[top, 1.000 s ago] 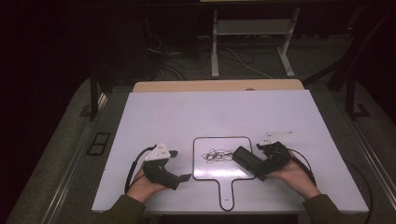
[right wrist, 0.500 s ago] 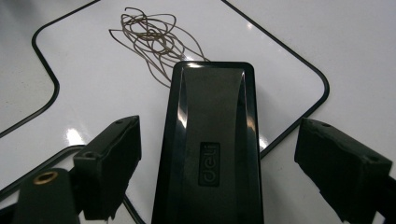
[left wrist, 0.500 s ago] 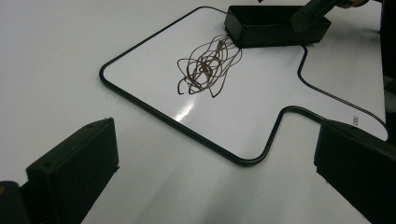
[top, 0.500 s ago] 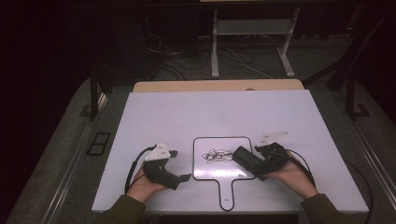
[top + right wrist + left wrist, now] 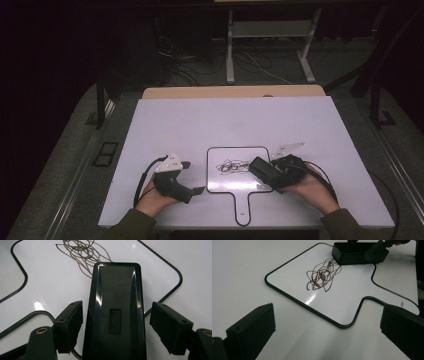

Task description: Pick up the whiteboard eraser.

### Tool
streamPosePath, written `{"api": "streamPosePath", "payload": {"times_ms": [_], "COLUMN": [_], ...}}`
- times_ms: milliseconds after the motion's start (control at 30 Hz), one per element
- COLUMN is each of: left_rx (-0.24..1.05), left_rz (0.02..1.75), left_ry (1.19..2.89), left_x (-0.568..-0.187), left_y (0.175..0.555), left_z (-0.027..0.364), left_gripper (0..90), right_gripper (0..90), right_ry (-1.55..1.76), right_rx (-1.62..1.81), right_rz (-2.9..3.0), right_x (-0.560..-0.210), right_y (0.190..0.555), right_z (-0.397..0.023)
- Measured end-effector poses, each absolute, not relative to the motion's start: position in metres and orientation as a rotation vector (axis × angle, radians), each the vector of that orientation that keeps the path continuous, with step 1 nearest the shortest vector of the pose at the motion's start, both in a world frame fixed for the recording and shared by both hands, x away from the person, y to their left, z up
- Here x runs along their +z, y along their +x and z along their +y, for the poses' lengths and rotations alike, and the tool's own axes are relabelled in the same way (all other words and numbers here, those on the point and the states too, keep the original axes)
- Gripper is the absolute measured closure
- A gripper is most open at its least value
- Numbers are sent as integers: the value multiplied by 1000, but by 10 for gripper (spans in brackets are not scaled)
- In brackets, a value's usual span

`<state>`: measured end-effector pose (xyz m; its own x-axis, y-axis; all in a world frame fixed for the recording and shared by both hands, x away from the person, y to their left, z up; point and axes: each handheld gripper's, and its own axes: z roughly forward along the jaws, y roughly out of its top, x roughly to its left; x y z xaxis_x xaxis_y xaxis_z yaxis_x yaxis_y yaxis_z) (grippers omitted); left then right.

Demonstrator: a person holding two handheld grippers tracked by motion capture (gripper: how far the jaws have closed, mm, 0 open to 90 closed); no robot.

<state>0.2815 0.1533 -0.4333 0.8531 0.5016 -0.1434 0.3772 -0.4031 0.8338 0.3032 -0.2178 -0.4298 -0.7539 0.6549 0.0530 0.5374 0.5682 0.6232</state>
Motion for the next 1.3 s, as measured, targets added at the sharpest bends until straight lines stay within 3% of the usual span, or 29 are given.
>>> {"api": "streamPosePath", "payload": {"times_ms": [467,1300], "left_rx": [160,163], "left_rz": [634,635], "left_ry": [2048,2046], "left_x": [-433,-433], "left_y": [281,281], "left_z": [153,154], "left_gripper": [0,0], "right_gripper": [354,377], "right_ry": [993,994], "right_rx": [919,852], "right_rz": [2612,2643], "right_x": [-431,-433], "right_y": [302,303], "right_z": [-215,-210]}}
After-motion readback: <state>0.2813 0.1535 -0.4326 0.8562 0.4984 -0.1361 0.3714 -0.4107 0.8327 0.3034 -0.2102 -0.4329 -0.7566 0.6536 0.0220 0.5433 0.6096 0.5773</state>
